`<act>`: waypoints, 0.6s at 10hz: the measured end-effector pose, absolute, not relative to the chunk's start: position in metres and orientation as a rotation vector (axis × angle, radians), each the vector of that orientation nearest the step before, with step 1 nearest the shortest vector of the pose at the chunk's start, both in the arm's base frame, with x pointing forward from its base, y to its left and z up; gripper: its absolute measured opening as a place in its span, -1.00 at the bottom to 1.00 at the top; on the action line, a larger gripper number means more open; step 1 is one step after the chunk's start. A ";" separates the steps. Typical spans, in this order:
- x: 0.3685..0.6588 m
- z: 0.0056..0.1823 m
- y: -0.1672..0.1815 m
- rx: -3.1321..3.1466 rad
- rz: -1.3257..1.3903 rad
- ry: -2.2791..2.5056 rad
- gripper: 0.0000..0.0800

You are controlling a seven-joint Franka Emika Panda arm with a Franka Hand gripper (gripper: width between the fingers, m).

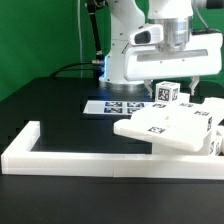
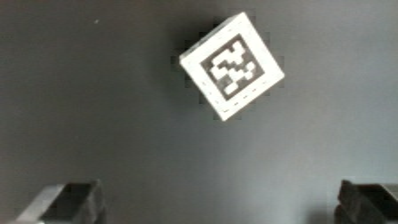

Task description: Assemble chair

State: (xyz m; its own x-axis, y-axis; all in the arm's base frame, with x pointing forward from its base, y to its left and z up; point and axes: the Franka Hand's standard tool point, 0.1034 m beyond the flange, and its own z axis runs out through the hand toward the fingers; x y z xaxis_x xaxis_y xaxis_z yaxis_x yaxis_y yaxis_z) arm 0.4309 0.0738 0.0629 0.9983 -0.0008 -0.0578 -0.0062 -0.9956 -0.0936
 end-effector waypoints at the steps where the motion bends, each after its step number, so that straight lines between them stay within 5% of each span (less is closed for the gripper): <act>1: 0.431 0.063 0.073 -3.047 0.088 0.008 0.62; 4: 0.412 0.052 0.081 -3.043 0.112 0.055 0.62; 6: 0.393 0.026 0.093 -3.097 0.092 0.053 0.62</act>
Offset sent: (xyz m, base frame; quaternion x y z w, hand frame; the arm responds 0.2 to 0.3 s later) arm -0.0359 0.0348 -0.0212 0.0479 -0.0086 0.0484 0.9976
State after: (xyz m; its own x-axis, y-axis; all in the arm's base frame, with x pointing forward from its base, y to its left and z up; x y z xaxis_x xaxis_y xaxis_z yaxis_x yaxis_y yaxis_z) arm 0.3931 0.0934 0.0258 0.9977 -0.0327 -0.0601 -0.0352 -0.9985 -0.0415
